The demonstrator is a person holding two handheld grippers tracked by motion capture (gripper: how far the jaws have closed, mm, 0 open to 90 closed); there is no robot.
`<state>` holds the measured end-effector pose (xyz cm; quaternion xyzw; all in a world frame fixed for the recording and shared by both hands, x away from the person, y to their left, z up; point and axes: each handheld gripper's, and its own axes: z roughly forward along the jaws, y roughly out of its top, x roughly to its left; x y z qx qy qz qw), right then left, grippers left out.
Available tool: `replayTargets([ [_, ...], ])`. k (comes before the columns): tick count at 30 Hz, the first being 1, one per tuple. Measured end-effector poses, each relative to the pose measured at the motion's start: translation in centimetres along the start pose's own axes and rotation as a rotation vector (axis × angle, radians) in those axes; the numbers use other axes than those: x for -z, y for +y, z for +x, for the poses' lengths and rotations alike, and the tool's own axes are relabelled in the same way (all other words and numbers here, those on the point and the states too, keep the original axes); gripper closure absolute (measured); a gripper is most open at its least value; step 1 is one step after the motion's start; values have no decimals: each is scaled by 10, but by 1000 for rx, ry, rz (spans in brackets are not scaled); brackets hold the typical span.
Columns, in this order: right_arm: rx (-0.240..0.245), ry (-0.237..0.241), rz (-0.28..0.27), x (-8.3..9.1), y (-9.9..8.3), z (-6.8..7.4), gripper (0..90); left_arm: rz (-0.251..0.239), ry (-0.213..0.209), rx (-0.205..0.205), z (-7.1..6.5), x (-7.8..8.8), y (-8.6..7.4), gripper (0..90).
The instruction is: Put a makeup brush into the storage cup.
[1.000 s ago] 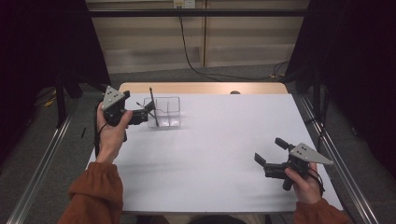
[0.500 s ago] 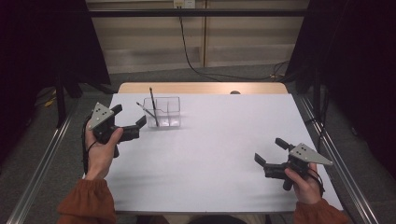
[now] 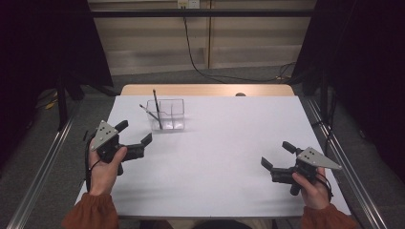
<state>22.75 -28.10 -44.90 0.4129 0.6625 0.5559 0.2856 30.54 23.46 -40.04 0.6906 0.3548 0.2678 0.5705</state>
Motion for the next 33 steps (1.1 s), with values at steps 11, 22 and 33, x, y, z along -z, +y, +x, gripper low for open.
replayTargets([
  [11,12,3,2,2,1,4,0,0,6,4,-9,22,-11,17],
  [22,6,-12,7,7,0,4,0,23,7,1,-21,36,-27,17],
  [33,4,-16,13,11,-3,4,0,29,-4,16,-26,48,-40,20],
])
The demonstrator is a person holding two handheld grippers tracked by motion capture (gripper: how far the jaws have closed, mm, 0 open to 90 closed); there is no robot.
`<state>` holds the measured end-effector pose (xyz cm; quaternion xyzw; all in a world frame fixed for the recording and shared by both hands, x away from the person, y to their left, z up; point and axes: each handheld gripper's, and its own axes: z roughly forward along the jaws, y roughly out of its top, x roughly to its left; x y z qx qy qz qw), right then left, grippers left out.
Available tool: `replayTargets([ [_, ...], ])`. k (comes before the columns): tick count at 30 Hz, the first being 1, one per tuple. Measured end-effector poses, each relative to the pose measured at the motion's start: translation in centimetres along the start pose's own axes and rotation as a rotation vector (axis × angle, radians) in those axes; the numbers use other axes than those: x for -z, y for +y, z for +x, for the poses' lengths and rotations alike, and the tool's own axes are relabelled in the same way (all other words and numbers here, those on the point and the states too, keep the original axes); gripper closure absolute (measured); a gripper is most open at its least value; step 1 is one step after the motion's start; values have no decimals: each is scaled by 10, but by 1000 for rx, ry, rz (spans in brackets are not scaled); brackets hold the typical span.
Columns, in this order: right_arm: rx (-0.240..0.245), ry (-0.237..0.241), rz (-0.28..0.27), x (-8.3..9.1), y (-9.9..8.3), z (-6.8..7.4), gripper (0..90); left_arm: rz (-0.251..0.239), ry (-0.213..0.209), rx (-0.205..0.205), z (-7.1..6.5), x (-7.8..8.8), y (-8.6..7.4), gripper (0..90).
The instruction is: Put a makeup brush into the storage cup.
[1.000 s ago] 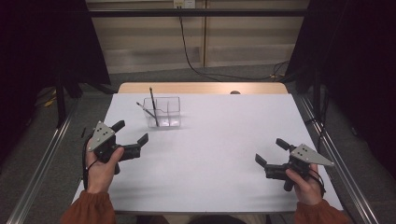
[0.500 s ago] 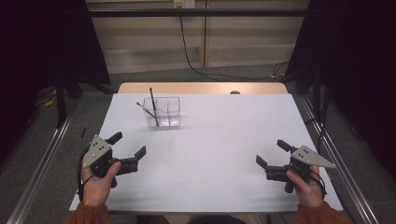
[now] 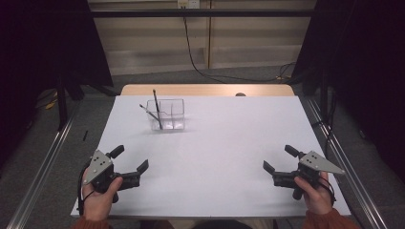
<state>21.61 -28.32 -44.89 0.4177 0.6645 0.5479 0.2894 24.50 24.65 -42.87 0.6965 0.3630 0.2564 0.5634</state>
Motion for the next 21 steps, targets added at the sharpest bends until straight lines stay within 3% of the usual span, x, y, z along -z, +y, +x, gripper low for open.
replayTargets([
  [7,5,11,-2,-1,0,0,0,-8,3,18,0,2,-5,21],
  [11,0,10,-10,0,1,-2,0,-17,16,2,0,4,-4,21],
  [21,-4,16,-7,-2,0,-3,0,-13,18,14,4,3,-5,24],
])
